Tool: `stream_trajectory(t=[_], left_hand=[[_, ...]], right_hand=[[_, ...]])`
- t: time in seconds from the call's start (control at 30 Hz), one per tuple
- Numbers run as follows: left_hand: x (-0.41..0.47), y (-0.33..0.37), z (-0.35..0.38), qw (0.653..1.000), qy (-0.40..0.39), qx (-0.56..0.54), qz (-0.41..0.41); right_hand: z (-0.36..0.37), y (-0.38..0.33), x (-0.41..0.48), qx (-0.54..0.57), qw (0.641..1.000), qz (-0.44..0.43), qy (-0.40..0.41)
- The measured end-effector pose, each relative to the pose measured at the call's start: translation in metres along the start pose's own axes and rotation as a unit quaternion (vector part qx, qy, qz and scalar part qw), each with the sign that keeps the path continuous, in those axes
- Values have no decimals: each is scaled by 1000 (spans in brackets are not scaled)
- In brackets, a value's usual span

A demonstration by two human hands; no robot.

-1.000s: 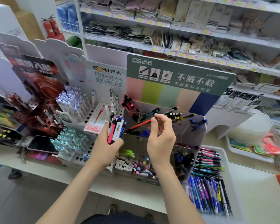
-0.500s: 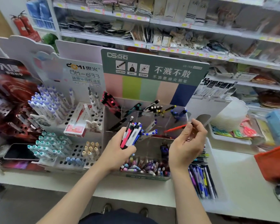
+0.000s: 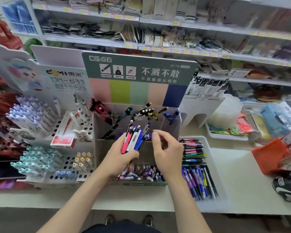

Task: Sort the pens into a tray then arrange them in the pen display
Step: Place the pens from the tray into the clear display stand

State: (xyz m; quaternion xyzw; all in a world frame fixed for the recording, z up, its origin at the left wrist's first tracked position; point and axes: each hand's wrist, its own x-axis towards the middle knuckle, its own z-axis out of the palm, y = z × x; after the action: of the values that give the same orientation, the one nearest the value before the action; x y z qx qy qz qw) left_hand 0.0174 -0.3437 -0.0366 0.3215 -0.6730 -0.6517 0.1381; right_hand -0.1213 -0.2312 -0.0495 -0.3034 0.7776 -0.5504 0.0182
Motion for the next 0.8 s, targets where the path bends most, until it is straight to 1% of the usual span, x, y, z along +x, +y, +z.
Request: stream_trajectory(t=[0.03, 0.07, 0.13, 0.17, 0.23, 0.3, 0.37, 0.43, 0.57, 0.63, 0.7, 0.8], left_hand=[[0, 1, 1, 1000, -6, -5, 5], [0, 2, 1, 1000, -12, -9, 8], [-1, 5, 0, 1000, -18, -15, 10], [-1, 5, -1, 1000, -16, -17, 9], [-2, 3, -7, 1000, 5, -16, 8], [-2, -2, -14, 999, 42, 2, 10], [-3, -5, -19, 997, 73, 28, 21], [-4, -7, -23, 994, 95, 38, 25], [-4, -3, -27, 993, 105, 45, 30], [-3, -2, -27, 994, 97, 45, 29], [-1, -2, -24, 996, 78, 39, 18], [3, 0, -18, 998, 53, 34, -12]], right_hand=[[1, -9, -1, 61, 996, 55, -42], [2, -16, -2, 101, 988, 90, -76], [6, -20, -4, 129, 978, 119, -113], [8, -18, -4, 138, 975, 132, -119], [11, -16, -2, 159, 970, 154, -99], [13, -15, 0, 161, 973, 156, -44], [12, -19, 3, 146, 981, 126, 22], [10, -25, 6, 134, 985, 73, 79], [9, -34, 11, 92, 984, -43, 148], [5, -35, 16, 62, 971, -106, 203], [-3, -35, 25, 31, 951, -150, 270], [-14, -37, 40, 1, 927, -197, 320]])
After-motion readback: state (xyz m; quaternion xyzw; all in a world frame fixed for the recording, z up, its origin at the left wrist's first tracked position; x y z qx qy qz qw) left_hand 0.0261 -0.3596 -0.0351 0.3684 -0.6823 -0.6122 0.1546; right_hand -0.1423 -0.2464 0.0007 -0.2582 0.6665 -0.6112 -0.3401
